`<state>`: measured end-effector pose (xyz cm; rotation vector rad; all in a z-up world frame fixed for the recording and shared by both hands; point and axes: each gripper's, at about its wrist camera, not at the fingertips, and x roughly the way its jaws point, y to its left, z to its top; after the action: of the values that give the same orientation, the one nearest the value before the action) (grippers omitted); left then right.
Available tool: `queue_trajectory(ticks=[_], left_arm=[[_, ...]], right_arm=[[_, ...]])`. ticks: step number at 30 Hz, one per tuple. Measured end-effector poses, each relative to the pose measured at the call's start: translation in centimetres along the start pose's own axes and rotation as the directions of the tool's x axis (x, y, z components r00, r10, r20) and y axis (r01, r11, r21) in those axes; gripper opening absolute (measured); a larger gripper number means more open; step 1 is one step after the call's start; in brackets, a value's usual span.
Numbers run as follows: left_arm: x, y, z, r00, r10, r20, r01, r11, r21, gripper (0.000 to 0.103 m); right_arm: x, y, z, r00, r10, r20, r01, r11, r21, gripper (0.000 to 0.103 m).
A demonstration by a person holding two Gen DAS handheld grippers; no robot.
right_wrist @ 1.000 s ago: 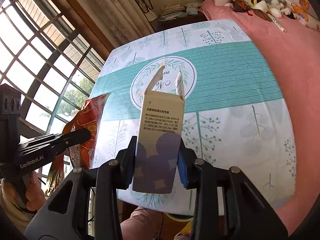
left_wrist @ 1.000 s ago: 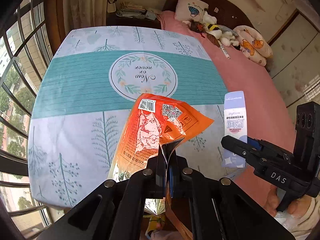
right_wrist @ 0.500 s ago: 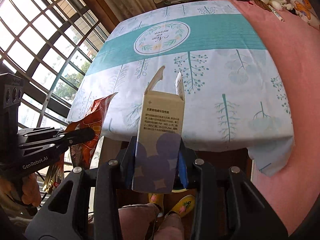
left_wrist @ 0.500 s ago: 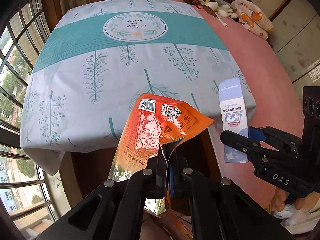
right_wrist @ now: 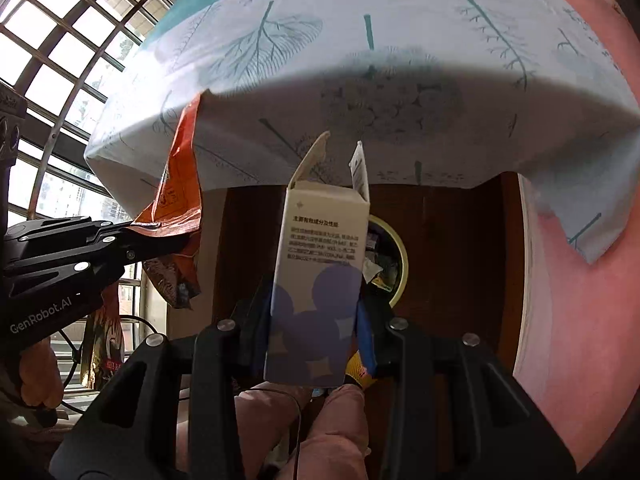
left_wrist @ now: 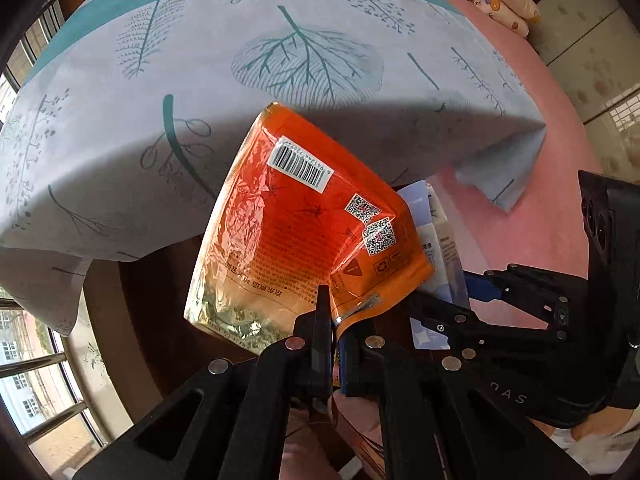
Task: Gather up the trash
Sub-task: 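Carry the orange bag and carton in both tools down over the bin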
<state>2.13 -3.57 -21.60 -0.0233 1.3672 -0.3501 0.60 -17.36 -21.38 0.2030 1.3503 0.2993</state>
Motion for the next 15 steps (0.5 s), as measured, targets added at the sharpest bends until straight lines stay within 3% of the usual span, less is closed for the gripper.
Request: queue_trajectory(ticks=[6,15], left_arm=[[6.3,0.8,-2.1,1.000,0.000,-0.012,0.000,1.000,0.027,0.002],[16.2,3.9,-5.2,0.999,-0.006,-0.044,0.005,1.000,-0.009,0.002]], right_arm=[[6.4,-1.5,-2.4,1.000,-0.018,-0.006,0.018,0.999,0.036,0.032],[17.1,-4.2,-5.1,0.998,-0.052,-0.020,0.053,0.998,0.032,0.032]])
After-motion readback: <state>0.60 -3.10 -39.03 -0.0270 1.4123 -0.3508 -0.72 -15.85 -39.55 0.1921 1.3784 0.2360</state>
